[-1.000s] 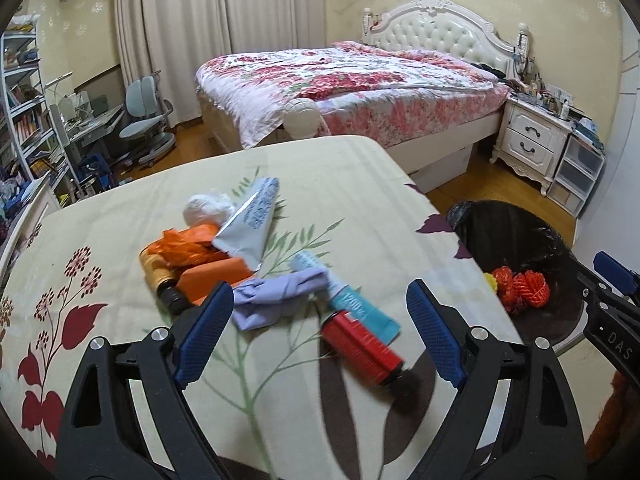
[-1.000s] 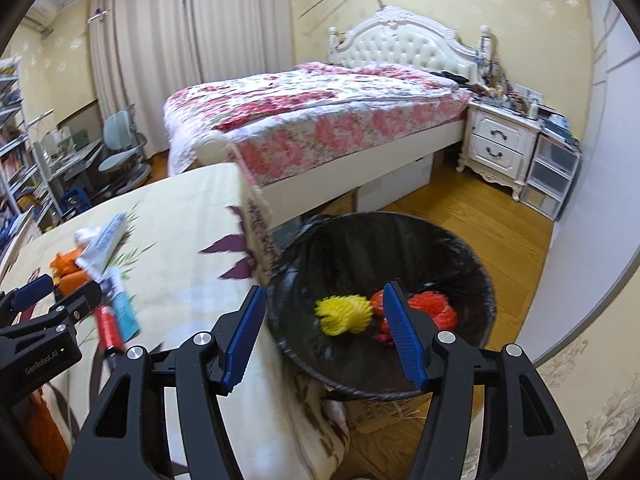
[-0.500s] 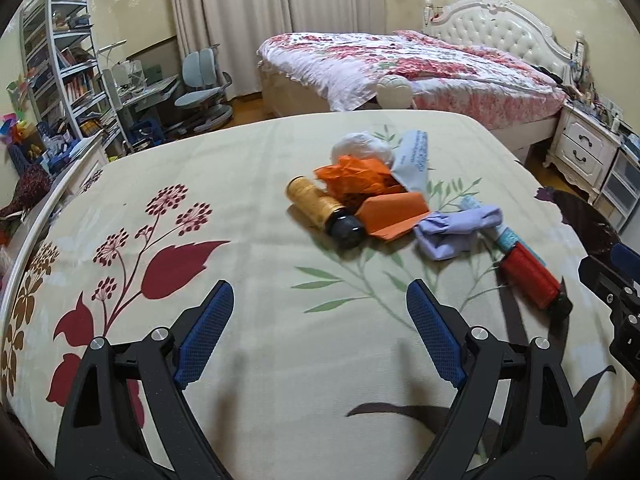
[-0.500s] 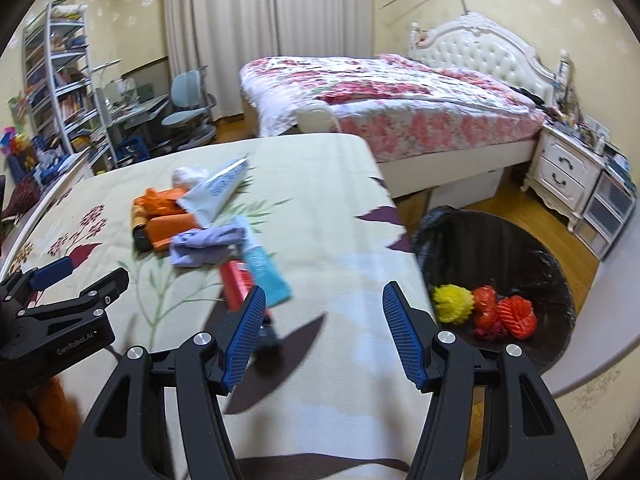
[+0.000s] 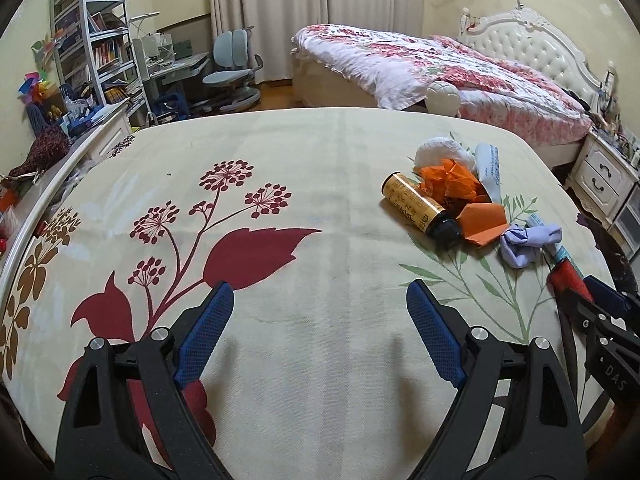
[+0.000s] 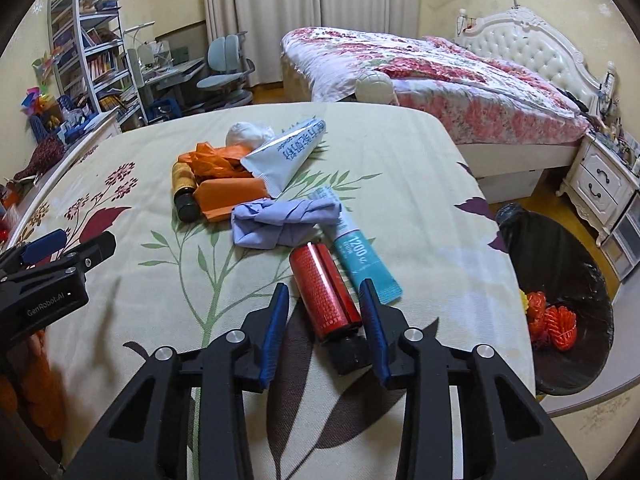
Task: Collect trash
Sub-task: 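Grasp the red cylinder with the right tool while the left tool returns to the bed, then grasp the gold can with the left tool while the right tool holds the red cylinder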
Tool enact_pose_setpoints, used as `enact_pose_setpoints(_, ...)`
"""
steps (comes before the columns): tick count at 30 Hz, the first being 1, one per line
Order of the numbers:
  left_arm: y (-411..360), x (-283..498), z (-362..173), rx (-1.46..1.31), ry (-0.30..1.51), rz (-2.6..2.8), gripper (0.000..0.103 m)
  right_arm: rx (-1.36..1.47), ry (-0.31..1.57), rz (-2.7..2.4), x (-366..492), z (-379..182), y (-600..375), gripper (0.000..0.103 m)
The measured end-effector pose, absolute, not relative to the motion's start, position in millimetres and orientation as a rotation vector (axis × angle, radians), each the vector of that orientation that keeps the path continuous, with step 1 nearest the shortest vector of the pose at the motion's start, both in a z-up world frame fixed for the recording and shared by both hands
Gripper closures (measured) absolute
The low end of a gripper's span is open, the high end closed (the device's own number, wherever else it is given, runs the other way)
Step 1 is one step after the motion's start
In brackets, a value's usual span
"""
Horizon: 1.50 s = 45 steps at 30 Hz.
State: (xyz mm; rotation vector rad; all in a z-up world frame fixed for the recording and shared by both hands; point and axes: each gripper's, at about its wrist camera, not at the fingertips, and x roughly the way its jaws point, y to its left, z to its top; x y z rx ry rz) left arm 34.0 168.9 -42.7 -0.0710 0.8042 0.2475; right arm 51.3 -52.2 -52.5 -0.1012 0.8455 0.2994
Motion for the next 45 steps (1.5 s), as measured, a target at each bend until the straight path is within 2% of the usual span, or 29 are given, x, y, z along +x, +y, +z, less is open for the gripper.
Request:
enact_pose_setpoints(5, 164.9, 41.0, -44.5, -0.046, 0.809, 0.225, 0.017, -0.109, 0.863, 0.308, 55.3, -58.0, -43.4, 0.077)
enact_pose_setpoints(45, 156.0, 81.0, -45.3, -0.078, 0.827, 0.191, 0.016, -0.070, 0.873, 0.294, 71.6, -57.2, -38.1, 0.078)
